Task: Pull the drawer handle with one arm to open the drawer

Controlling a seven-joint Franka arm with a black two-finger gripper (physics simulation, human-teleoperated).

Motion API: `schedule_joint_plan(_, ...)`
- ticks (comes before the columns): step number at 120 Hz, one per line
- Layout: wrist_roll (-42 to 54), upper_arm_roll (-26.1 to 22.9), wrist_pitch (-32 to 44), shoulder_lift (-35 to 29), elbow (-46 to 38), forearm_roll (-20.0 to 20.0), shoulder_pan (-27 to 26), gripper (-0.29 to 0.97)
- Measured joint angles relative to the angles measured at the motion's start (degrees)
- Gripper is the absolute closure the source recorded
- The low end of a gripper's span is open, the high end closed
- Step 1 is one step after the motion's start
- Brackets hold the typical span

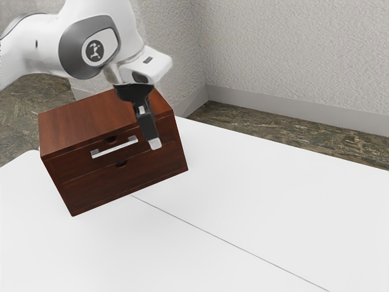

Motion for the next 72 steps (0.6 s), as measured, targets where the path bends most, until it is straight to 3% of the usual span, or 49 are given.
schedule_joint_plan(50,5.1,0.0,-0.1,-1.7,-1.8,-0.1,-1.3,0.00)
schedule_joint_plan(72,5.1,0.1,1.6,-8.1,-10.7,4.3,-1.5,0.00)
